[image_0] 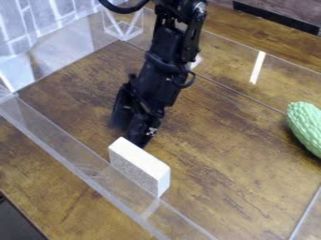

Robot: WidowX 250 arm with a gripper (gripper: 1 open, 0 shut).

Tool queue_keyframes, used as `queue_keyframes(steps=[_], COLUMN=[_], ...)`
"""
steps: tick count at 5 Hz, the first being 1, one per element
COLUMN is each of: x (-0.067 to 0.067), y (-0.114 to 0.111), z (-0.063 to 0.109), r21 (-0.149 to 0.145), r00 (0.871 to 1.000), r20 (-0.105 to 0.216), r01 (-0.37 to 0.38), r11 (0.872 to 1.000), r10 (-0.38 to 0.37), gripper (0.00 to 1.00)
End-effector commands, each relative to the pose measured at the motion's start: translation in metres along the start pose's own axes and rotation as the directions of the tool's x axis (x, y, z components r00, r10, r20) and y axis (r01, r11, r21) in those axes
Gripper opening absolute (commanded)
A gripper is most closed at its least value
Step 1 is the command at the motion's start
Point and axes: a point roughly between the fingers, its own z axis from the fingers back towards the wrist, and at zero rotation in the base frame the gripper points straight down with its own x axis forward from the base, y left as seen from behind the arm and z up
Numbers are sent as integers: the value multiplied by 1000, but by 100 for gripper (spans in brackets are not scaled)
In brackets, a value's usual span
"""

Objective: Put the white object in the blue tray

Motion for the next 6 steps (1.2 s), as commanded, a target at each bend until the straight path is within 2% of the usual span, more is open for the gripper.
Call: queue_keyframes(steps=[1,6], x=[-7,-12], y=[3,-2], z=[3,3], r21=[-9,-17], r00=[1000,998], r20=[14,12], r01=[-27,-56], r11=[1000,998], r10=[28,57], gripper=[100,100])
